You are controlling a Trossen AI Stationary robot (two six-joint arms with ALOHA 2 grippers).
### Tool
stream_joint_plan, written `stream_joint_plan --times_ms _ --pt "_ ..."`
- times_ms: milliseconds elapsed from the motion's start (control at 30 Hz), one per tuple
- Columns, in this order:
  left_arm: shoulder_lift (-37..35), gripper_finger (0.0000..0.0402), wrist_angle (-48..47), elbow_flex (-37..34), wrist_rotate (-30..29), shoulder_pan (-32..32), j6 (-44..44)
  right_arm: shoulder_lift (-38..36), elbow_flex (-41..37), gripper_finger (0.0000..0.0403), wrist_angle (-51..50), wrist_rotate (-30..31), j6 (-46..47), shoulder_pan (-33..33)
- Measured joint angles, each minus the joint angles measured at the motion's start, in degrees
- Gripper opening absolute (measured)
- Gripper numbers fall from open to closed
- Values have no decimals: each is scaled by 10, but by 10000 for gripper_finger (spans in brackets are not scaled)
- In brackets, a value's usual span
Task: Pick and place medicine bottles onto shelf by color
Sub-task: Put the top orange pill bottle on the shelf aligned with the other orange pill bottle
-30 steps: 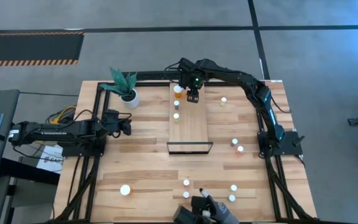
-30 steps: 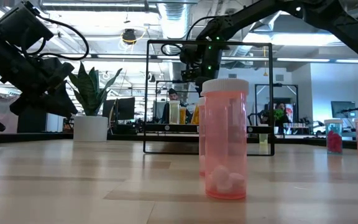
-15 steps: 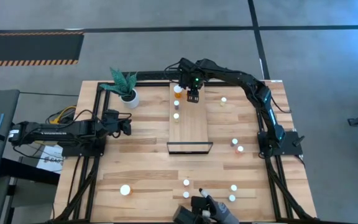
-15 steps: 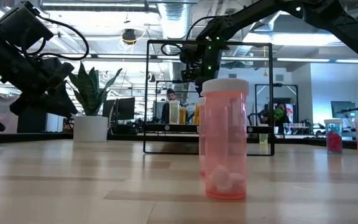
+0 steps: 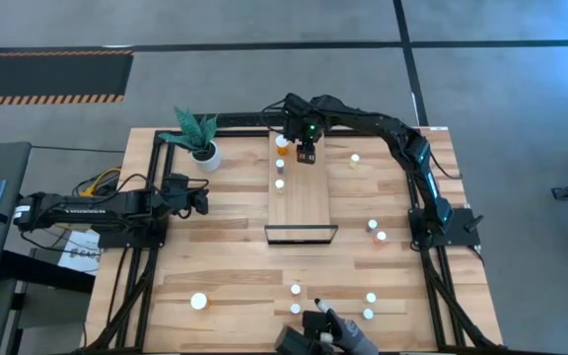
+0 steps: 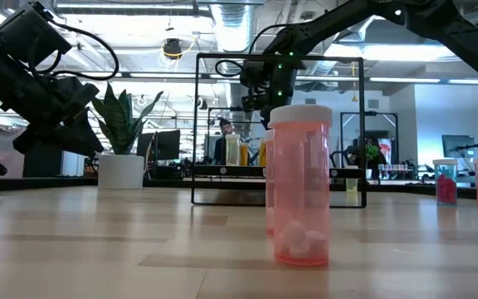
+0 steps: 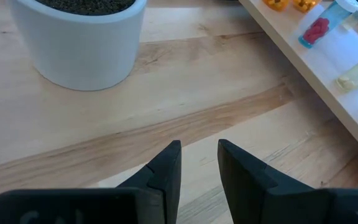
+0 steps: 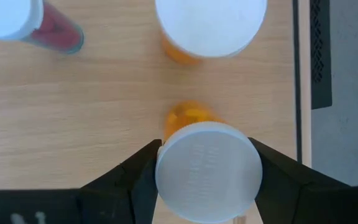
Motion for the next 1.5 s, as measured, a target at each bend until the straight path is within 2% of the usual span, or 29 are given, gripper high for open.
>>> stream_joint_plan --times_ms 700,1067,1500 --pt "0 91 0 0 0 0 0 0 0 231 18 0 -24 0" --pt "0 91 0 0 0 0 0 0 0 255 18 -2 -24 0" --pt "0 91 0 0 0 0 0 0 0 256 22 -4 -27 0"
